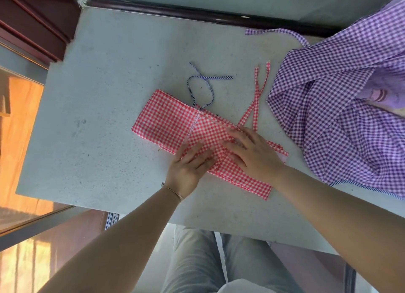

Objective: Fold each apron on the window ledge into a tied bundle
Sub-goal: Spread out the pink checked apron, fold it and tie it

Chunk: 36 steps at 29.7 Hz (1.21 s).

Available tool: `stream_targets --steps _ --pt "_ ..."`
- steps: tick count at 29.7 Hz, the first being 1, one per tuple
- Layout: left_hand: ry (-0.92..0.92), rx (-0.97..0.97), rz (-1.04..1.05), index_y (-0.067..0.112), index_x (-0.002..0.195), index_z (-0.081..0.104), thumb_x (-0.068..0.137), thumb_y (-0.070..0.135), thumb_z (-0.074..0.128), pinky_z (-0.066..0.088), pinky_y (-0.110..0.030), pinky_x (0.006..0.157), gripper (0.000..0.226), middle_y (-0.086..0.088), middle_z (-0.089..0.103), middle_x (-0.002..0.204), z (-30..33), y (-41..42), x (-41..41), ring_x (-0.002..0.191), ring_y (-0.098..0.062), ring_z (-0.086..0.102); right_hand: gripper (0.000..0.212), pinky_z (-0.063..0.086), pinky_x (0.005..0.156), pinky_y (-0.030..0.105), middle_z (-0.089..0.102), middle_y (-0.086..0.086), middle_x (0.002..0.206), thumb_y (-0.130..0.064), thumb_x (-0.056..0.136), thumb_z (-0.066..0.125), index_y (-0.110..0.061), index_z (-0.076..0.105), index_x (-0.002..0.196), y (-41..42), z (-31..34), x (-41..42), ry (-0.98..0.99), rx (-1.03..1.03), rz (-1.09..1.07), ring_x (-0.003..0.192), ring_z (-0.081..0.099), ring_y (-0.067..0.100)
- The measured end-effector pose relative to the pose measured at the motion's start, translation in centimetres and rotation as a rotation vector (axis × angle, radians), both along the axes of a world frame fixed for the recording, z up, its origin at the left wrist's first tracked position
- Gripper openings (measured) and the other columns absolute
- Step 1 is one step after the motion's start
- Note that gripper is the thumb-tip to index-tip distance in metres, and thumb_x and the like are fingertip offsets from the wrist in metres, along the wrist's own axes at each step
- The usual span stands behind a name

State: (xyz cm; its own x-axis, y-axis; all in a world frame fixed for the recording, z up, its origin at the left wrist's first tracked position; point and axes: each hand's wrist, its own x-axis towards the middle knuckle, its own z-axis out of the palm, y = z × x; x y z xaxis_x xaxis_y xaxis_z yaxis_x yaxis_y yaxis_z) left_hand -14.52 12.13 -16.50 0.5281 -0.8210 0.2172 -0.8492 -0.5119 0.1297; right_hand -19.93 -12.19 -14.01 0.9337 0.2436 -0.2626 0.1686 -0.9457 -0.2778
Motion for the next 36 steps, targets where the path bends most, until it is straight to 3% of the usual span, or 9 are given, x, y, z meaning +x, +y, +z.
stream_targets --steps 6,11,15,18,22,26,30,33,36 --pt "0.180 -0.004 0.029 0.020 0.123 0.065 0.080 0.023 0.074 0.036 -0.051 0.110 0.043 0.001 0.061 0.131 -0.8 -0.7 -0.9 0.134 -0.027 0.044 0.073 0.004 0.115 0.062 0.000 -0.001 0.162 -0.032 0.091 0.046 -0.032 0.009 0.153 -0.9 -1.3 -0.3 -0.146 -0.135 0.246 0.147 -0.004 0.033" --pt "0.192 -0.017 0.010 0.023 0.125 0.063 0.093 0.036 0.054 0.023 -0.064 0.111 0.036 -0.001 0.050 0.142 0.3 -0.1 -1.3 0.140 -0.031 0.033 0.049 0.017 0.113 0.061 0.005 0.001 0.162 -0.048 0.097 0.030 -0.038 0.030 0.144 -0.9 -1.2 0.3 -0.013 0.004 0.169 0.147 0.000 0.037" --pt "0.324 -0.101 0.614 0.035 0.126 0.059 0.100 0.048 0.032 0.007 -0.062 0.115 0.040 0.000 0.028 0.156 2.2 -1.4 -2.4 0.147 -0.030 0.011 0.042 0.021 0.112 0.061 0.004 0.001 0.161 -0.056 0.095 0.032 -0.036 0.048 0.128 -0.1 -0.5 0.8 0.050 0.119 0.027 0.147 0.003 0.035" --pt "0.519 -0.278 0.858 0.032 0.132 0.051 0.099 0.038 0.041 0.018 -0.061 0.115 0.034 0.001 0.018 0.159 2.6 -3.1 -2.6 0.148 -0.026 0.006 0.035 0.026 0.114 0.054 0.020 0.002 0.156 -0.052 0.094 0.044 -0.027 0.059 0.113 0.4 0.4 1.3 0.027 0.233 -0.116 0.144 0.019 0.031" --pt "0.562 -0.305 0.846 0.024 0.132 0.053 0.099 0.032 0.044 0.021 -0.058 0.115 0.036 0.000 0.021 0.159 1.8 -3.8 -2.8 0.148 -0.026 0.009 0.027 0.045 0.103 0.036 0.044 0.010 0.136 -0.037 0.094 0.054 -0.012 0.058 0.105 1.7 1.3 4.5 -0.042 0.408 -0.400 0.121 0.048 0.020" --pt "0.530 -0.302 0.827 0.019 0.128 0.056 0.099 0.030 0.045 0.018 -0.053 0.115 0.033 -0.002 0.026 0.157 1.6 -3.7 -3.0 0.148 -0.026 0.012 0.030 0.054 0.084 0.035 0.063 0.005 0.108 -0.026 0.093 0.060 -0.009 0.055 0.117 3.2 1.4 7.6 -0.033 0.405 -0.418 0.095 0.061 0.018" --pt "0.422 -0.209 0.666 0.014 0.127 0.058 0.099 0.032 0.041 0.019 -0.050 0.113 0.037 -0.007 0.036 0.152 1.5 -2.8 -3.0 0.145 -0.030 0.021 0.040 0.055 0.081 0.030 0.063 0.007 0.115 -0.017 0.093 0.059 -0.010 0.045 0.131 3.8 1.2 7.3 0.001 0.420 -0.324 0.099 0.063 0.019" --pt "0.356 -0.090 0.483 0.015 0.127 0.059 0.102 0.039 0.032 0.019 -0.048 0.115 0.044 -0.009 0.038 0.151 0.9 -1.9 -2.5 0.144 -0.031 0.023 0.052 0.053 0.089 0.033 0.049 0.010 0.135 -0.008 0.091 0.059 -0.017 0.041 0.139 2.8 1.2 6.2 -0.128 0.313 -0.108 0.113 0.056 0.025" --pt "0.314 -0.040 0.279 0.016 0.126 0.059 0.100 0.038 0.037 0.026 -0.052 0.113 0.040 -0.011 0.038 0.150 0.1 -0.9 -0.9 0.143 -0.035 0.025 0.037 0.053 0.092 0.042 0.036 0.012 0.147 -0.013 0.093 0.055 -0.017 0.053 0.130 1.7 1.4 4.9 -0.081 0.188 -0.035 0.122 0.048 0.031"
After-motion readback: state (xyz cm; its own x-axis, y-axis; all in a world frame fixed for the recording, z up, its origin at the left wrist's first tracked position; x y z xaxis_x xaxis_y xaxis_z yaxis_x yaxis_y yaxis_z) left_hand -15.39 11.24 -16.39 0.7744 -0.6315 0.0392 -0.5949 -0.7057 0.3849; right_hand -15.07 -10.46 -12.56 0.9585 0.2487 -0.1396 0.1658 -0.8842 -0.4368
